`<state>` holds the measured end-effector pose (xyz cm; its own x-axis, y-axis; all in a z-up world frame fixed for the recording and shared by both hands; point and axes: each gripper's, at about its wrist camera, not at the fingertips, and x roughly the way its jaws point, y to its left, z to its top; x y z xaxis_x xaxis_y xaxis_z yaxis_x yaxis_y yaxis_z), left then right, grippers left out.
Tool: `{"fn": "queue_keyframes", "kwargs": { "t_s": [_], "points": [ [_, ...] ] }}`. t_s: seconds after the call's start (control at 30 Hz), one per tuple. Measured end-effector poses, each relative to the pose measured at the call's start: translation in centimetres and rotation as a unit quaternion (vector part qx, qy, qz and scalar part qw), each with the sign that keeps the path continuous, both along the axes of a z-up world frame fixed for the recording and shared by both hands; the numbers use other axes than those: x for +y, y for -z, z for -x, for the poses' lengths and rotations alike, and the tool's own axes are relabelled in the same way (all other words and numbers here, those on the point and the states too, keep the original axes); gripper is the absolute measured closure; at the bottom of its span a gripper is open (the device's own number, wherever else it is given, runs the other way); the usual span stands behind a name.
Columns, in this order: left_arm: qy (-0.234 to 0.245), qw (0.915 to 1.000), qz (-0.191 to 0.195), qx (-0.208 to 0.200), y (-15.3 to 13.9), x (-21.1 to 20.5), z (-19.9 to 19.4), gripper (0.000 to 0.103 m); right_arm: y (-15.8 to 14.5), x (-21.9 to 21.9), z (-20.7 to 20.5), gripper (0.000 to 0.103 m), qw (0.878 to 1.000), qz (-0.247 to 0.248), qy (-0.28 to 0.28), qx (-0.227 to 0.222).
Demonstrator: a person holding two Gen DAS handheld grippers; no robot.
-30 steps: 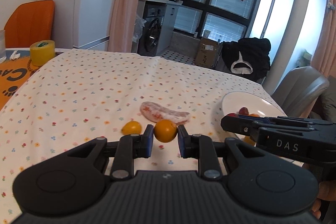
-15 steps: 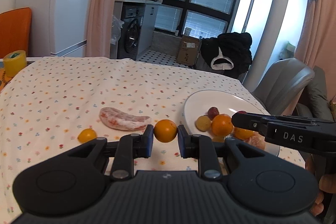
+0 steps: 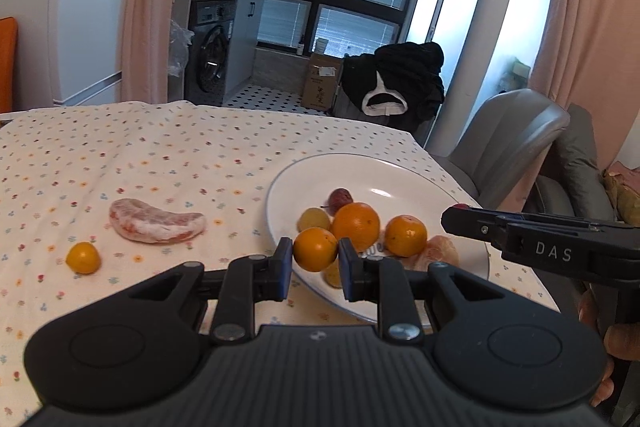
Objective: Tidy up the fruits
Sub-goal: 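Carry the tangerine and red apple in both tools over the white plate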
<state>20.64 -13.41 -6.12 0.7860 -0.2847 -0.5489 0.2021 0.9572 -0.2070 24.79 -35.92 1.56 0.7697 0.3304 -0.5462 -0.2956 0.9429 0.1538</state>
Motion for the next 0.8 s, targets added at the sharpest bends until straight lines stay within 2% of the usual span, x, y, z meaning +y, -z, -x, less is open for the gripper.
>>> {"fn": "queue_keyframes", "kwargs": {
  "t_s": [0.43, 0.53, 0.8],
  "points": [
    [0.037, 0.9992, -0.005, 0.013, 0.7, -3.7, -0.8, 0.08, 1.2, -3.7, 0.0, 0.081, 0.999, -0.007, 0.038, 0.007],
    [0.035, 0.9993, -0.009, 0.012, 0.7, -3.8, -0.9, 0.076, 1.5, -3.7, -0.3, 0.081, 0.999, -0.011, 0.038, 0.009],
    [0.011, 0.9998, -0.013, 0.013, 0.4, -2.1, -1.3, 0.075, 2.2, -3.6, -1.3, 0.081, 0.999, -0.012, 0.038, 0.012]
  ]
}}
